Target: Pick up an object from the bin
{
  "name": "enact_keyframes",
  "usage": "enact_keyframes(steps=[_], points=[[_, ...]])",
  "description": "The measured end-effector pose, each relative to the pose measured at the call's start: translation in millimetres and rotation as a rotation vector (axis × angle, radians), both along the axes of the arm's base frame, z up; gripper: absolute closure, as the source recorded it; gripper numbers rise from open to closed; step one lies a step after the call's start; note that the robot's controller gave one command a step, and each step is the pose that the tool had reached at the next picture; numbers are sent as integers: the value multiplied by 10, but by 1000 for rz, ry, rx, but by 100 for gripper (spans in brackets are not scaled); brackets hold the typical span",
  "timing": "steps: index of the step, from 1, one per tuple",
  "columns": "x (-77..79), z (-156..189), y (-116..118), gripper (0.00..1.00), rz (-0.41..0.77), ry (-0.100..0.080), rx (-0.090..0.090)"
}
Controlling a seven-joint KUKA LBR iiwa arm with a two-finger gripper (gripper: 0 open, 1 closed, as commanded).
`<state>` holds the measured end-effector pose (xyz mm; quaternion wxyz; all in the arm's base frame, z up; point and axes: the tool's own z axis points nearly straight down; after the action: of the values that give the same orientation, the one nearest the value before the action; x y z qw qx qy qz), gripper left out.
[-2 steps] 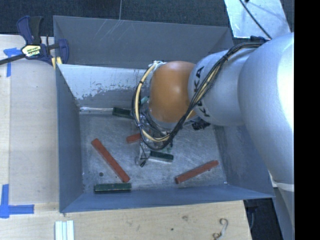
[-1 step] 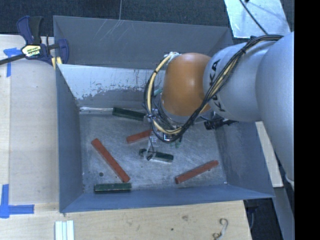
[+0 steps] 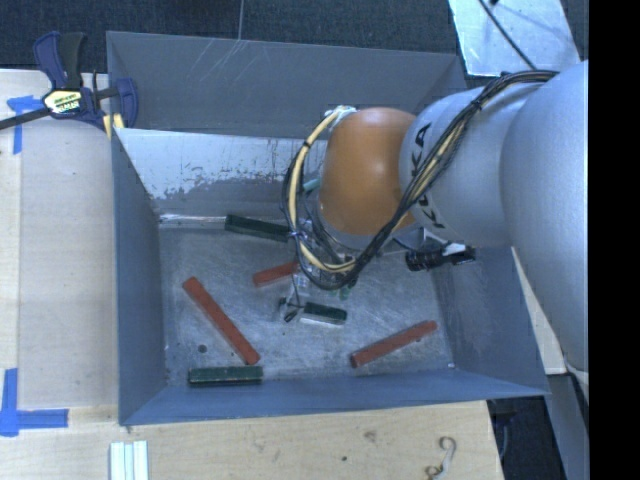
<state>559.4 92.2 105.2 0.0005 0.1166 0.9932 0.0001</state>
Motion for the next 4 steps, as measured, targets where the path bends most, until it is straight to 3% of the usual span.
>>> enact_keyframes(steps=[1, 2, 3, 4], points=[[-68, -351, 61, 0, -79, 0, 0], [-62, -349, 56, 0, -79, -1, 0], [-53, -339, 52, 100, -81, -4, 0], [-31, 237, 46, 100, -82, -7, 1]])
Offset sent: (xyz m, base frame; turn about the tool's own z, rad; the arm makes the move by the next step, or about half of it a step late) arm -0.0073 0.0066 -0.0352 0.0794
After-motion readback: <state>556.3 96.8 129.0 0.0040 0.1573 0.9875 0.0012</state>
